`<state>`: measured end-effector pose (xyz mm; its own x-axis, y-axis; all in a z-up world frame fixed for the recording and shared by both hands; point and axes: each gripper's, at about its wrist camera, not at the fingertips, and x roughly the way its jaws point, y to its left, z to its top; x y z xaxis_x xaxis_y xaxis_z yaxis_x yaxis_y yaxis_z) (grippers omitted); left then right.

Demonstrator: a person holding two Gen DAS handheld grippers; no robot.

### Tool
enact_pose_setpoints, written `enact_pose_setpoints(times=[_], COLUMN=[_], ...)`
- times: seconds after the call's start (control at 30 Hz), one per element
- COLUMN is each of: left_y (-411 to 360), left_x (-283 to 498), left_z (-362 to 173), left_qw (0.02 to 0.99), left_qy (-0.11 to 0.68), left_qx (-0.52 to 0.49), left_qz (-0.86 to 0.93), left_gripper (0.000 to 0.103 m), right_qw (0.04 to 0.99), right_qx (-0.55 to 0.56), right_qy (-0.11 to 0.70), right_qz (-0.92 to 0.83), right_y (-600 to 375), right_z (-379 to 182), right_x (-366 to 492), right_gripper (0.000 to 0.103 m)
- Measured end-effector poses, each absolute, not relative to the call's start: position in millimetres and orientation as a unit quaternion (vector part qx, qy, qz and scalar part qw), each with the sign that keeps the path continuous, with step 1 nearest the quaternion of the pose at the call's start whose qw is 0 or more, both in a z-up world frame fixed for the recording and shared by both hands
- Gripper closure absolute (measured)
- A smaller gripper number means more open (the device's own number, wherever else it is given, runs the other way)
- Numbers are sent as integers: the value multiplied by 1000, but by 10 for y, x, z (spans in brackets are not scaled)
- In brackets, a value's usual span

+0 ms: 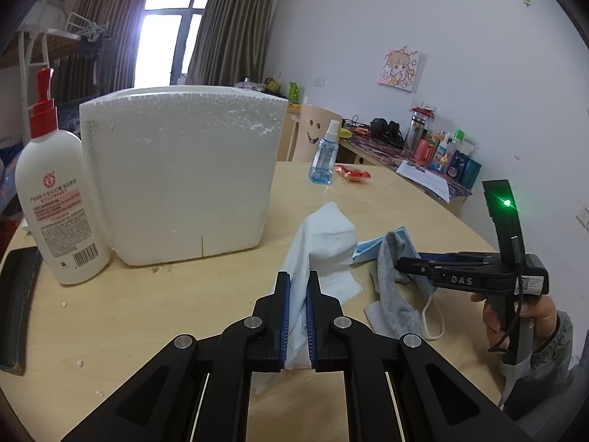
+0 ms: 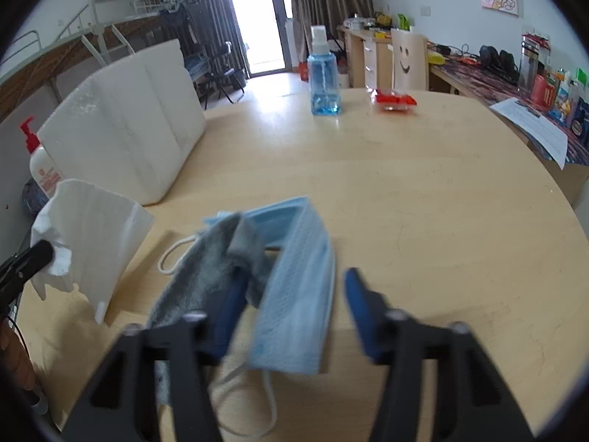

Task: Organize soft objects
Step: 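Close the right gripper on the blue face mask beside the tissue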

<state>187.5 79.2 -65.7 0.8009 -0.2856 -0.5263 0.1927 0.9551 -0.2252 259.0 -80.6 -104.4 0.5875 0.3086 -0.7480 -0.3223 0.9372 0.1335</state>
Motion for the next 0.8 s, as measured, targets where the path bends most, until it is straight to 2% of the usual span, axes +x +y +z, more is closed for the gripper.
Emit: enact_pose_setpoints(times=[0.1, 0.8], left_y=[793, 843], left_x=[1869, 1796], left_z=[-675, -674], left_qw=[945, 944], left_qy=[289, 285], left_qx=[-80, -81], left_qz=[-130, -146], left_gripper=[94, 95], right_qw=[890, 900], right_qx=[-7, -7], right_qy=[426, 426], right_qz=[160, 95], right_y=[-833, -1070], right_z=[-1075, -1057], right_x=[2600, 2555], right_gripper=[68, 68])
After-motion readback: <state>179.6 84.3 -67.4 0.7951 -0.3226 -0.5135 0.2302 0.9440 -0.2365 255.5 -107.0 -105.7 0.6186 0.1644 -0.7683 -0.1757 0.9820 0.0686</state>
